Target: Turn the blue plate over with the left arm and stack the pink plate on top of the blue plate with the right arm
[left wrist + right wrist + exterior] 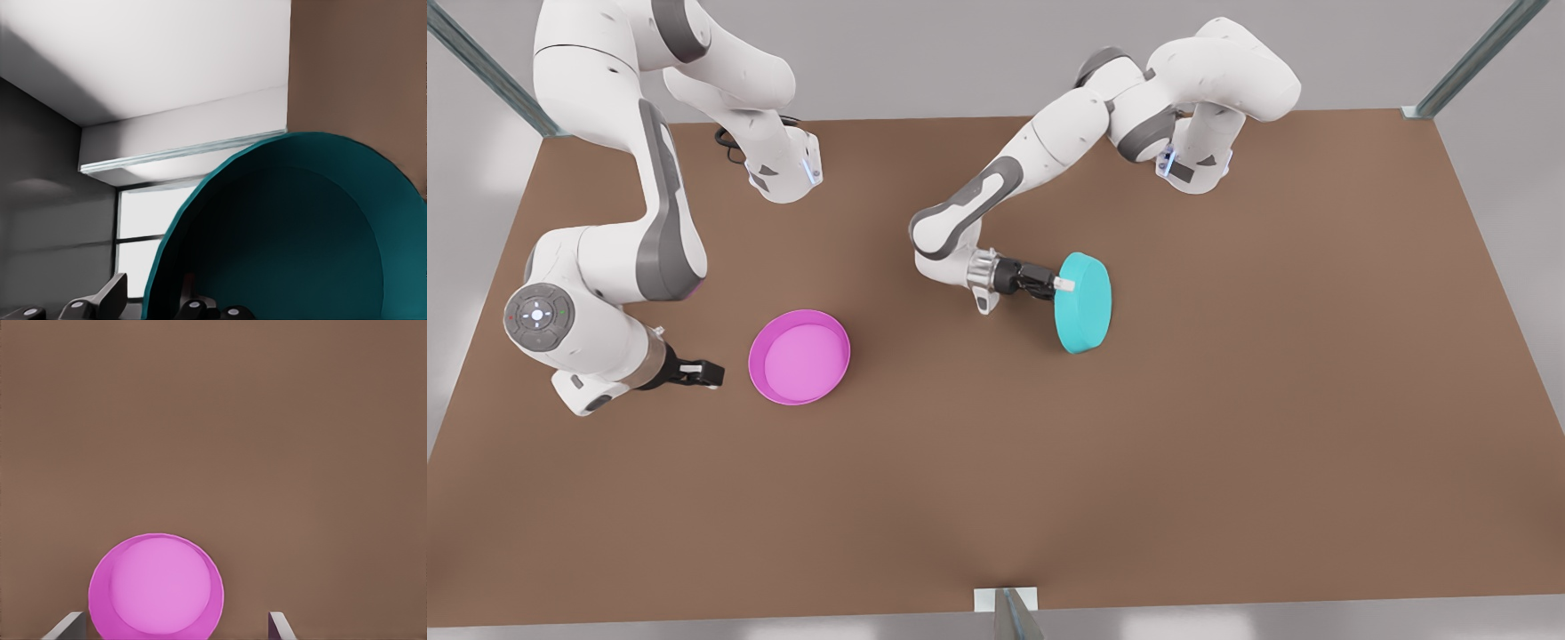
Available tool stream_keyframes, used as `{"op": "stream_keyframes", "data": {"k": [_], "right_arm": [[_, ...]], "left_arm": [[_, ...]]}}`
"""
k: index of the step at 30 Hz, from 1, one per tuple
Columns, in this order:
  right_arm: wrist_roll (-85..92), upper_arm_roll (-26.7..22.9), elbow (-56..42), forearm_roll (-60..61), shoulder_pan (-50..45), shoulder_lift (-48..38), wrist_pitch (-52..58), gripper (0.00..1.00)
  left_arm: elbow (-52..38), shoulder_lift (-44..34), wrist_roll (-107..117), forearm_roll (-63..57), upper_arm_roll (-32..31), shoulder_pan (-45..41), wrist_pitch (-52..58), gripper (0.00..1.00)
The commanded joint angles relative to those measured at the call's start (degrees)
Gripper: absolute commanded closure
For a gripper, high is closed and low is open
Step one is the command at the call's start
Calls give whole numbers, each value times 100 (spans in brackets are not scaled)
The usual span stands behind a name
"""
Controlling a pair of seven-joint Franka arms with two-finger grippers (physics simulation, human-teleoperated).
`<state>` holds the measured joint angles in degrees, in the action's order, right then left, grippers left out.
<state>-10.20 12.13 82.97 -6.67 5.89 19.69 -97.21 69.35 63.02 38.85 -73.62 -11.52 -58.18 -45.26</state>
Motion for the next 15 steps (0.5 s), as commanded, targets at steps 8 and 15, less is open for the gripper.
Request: {"op": "stream_keyframes", "data": {"k": [8, 15], "right_arm": [[18, 0, 0, 8, 18, 8, 0, 0], [-27, 0, 0, 52, 44, 35, 18, 0]], "left_arm": [[-18, 149, 0, 269, -26, -439, -35, 26], [-466, 158, 158, 910, -263, -633, -685, 25]]}}
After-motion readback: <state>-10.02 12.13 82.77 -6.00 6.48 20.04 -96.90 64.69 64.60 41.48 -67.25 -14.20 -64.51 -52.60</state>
